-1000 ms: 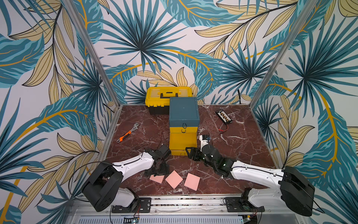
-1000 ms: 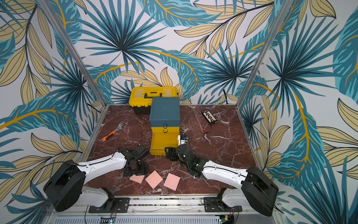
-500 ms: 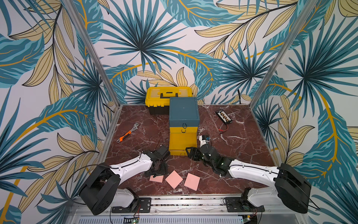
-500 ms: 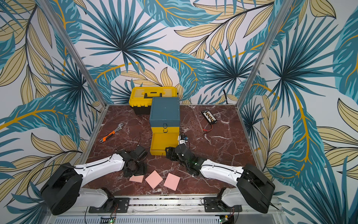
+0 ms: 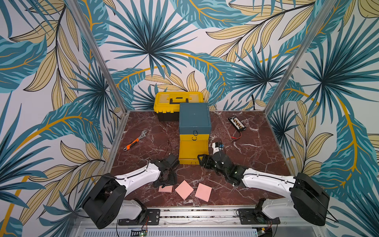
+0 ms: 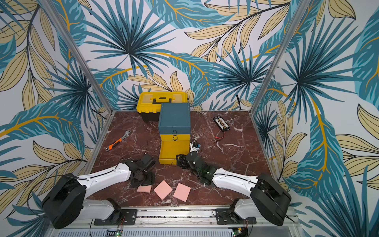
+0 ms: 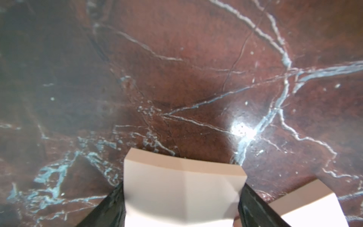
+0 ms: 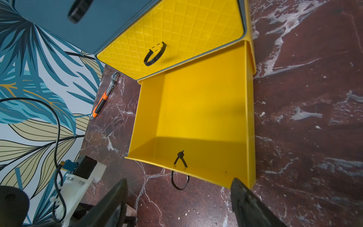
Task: Please put the sticky notes in the drawer by color
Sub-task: Pick up the sticky notes from the center of the board, then place the sticky notes in the drawer.
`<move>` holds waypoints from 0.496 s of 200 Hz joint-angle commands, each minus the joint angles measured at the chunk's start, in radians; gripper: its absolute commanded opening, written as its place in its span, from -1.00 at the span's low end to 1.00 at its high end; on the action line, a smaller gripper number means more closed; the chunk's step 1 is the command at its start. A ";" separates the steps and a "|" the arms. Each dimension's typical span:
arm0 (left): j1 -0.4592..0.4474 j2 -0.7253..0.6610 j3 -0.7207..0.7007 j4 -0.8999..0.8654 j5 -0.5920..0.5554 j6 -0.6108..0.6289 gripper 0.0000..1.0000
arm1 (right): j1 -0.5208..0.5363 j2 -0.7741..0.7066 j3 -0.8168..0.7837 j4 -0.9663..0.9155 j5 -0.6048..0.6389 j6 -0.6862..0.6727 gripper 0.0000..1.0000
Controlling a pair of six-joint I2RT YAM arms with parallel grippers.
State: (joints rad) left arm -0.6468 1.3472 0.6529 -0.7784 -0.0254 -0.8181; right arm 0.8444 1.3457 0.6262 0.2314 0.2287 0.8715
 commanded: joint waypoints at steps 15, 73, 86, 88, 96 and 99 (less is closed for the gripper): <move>-0.001 -0.046 0.032 -0.021 0.027 -0.005 0.68 | -0.010 0.004 -0.018 0.011 0.010 0.014 0.64; 0.001 -0.083 0.206 -0.092 0.015 0.034 0.71 | -0.021 -0.069 -0.027 -0.018 0.023 0.002 0.64; 0.000 -0.083 0.255 -0.104 0.011 0.041 0.71 | -0.021 -0.103 -0.025 -0.037 0.035 -0.012 0.64; 0.001 -0.083 0.262 -0.107 0.010 0.043 0.71 | -0.022 -0.109 -0.024 -0.039 0.037 -0.014 0.64; 0.001 -0.081 0.290 -0.111 0.006 0.048 0.71 | -0.022 -0.132 -0.021 -0.054 0.047 -0.023 0.64; 0.001 -0.080 0.302 -0.114 0.004 0.050 0.71 | -0.022 -0.140 -0.019 -0.061 0.052 -0.028 0.64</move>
State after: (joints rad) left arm -0.6472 1.2861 0.8719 -0.8555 -0.0040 -0.7952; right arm 0.8261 1.2724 0.6182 0.2169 0.2386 0.8749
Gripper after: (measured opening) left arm 0.856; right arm 0.821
